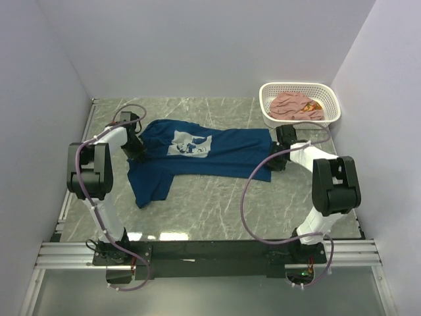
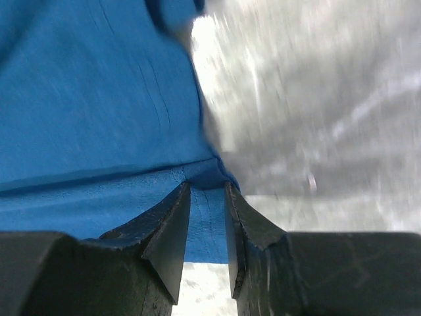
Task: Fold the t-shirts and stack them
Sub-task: Flatten the tshirt out
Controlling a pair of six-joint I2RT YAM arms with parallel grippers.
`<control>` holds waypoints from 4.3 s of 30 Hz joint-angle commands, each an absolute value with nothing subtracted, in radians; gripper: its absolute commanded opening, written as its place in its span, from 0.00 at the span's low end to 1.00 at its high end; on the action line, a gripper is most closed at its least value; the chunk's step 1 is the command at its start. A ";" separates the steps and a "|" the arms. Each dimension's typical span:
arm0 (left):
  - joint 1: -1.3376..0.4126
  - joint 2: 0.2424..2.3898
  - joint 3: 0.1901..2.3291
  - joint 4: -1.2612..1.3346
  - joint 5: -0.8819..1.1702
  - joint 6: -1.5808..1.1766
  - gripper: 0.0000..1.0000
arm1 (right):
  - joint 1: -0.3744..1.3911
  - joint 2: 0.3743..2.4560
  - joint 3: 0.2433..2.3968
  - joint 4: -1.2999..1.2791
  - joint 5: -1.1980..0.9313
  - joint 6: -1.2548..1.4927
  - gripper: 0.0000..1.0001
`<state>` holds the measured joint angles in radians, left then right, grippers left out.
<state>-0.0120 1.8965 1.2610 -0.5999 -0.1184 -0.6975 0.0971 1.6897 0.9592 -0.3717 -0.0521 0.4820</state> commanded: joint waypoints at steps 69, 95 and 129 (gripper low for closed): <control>-0.479 1.243 0.787 -0.925 -0.302 -1.131 0.61 | 0.371 1.169 0.701 -0.436 -0.089 0.407 0.48; -0.314 1.445 0.627 -0.678 -0.181 -1.008 0.39 | 0.371 1.169 0.706 -0.469 -0.078 0.402 0.48; -0.308 1.065 0.874 -0.959 -0.140 -0.902 0.01 | 0.276 1.611 1.006 -0.565 0.267 0.655 0.57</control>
